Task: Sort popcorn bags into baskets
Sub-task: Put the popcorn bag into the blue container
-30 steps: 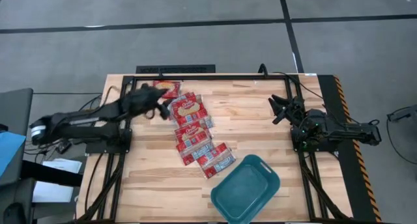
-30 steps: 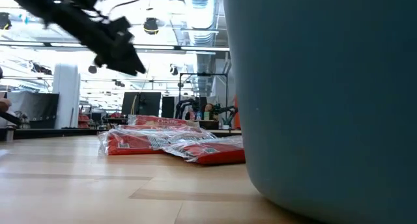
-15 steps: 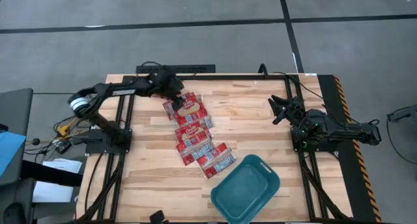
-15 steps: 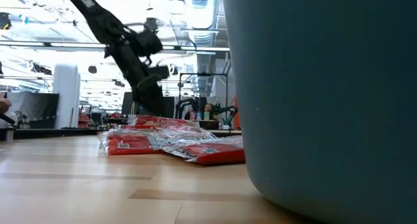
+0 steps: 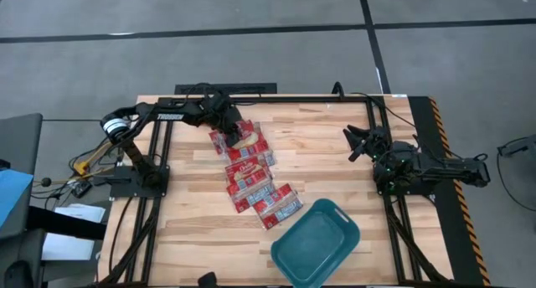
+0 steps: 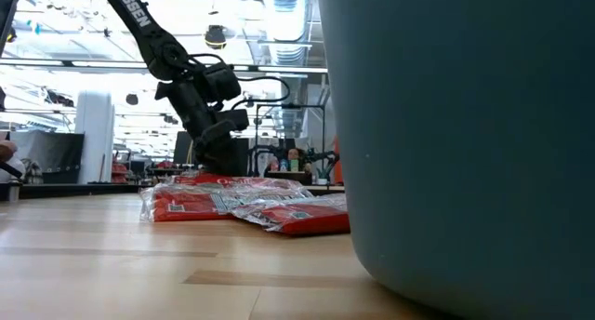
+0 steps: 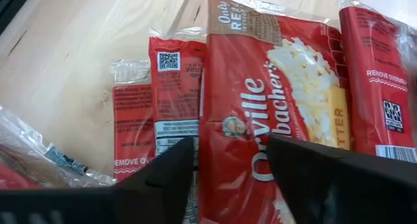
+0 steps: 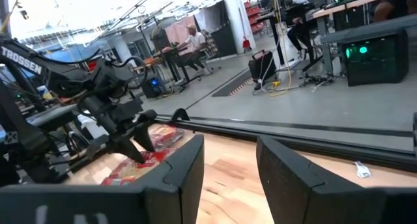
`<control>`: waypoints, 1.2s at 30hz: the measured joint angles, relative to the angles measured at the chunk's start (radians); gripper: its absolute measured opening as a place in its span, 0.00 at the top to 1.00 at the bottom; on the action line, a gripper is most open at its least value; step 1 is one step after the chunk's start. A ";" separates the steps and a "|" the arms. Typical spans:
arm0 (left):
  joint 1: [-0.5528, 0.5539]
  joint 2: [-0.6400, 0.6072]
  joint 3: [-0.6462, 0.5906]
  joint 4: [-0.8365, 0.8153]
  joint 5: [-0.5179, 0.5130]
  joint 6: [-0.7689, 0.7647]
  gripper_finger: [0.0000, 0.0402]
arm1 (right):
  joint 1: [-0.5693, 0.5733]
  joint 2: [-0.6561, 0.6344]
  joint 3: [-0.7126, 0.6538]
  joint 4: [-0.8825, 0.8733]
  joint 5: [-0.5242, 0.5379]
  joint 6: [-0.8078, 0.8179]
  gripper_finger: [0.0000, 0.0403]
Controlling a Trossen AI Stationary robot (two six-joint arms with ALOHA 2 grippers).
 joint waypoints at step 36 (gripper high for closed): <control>-0.088 -0.277 0.157 -0.190 0.017 -0.307 1.00 | 0.000 0.000 0.001 -0.030 0.019 0.028 0.67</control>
